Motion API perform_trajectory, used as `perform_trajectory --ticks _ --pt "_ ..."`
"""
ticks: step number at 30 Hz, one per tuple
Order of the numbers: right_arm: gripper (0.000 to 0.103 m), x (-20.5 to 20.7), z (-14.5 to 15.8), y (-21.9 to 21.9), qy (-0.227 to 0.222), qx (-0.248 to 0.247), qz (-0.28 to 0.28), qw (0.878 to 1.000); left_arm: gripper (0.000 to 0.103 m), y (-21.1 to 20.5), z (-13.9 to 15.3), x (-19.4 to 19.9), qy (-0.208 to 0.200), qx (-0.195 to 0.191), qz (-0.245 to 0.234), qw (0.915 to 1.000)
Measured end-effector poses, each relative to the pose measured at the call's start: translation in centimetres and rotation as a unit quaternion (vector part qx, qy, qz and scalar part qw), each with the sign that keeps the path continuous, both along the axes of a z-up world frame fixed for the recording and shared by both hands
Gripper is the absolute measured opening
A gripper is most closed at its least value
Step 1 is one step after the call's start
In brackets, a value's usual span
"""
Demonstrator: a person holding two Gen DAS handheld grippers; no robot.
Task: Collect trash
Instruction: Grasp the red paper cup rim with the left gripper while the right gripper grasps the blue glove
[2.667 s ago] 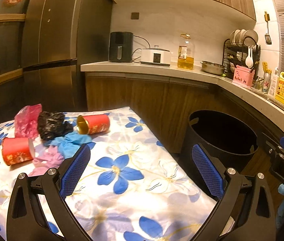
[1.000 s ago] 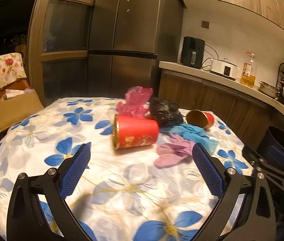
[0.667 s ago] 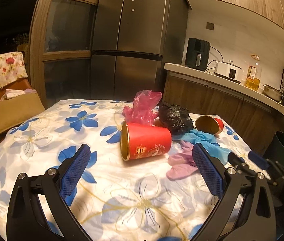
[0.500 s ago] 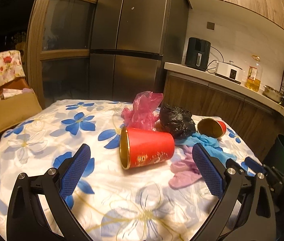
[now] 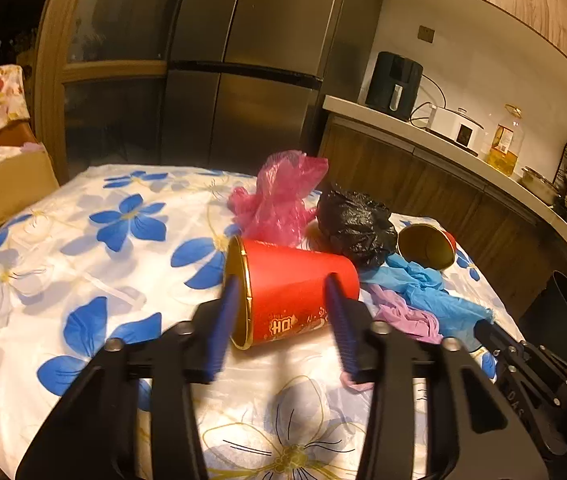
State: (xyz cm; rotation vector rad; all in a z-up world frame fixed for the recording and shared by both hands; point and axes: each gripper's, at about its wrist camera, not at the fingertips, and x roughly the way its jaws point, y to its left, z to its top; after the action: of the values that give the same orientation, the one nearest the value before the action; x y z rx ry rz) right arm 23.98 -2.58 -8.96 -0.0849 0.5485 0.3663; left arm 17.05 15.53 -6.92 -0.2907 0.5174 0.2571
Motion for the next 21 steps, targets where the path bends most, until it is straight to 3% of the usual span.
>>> perform_trajectory --ticks 4,8,21 --pt "0.002 -0.6 0.5 -0.3 -0.015 -0.002 -0.001 1.0 0.015 0.4 -0.6 0.3 0.008 -0.018 -0.007 0.9998" --pt "0.001 -0.9 0.8 -0.8 -0.02 0.0 -0.004 1.0 0.003 0.3 -0.7 0.3 0.004 -0.027 -0.021 0.9994" --pt "0.001 -2.8 2.4 -2.9 -0.037 0.012 -0.012 0.999 0.001 -1.8 0.5 -1.6 -0.028 -0.012 -0.045 0.9985"
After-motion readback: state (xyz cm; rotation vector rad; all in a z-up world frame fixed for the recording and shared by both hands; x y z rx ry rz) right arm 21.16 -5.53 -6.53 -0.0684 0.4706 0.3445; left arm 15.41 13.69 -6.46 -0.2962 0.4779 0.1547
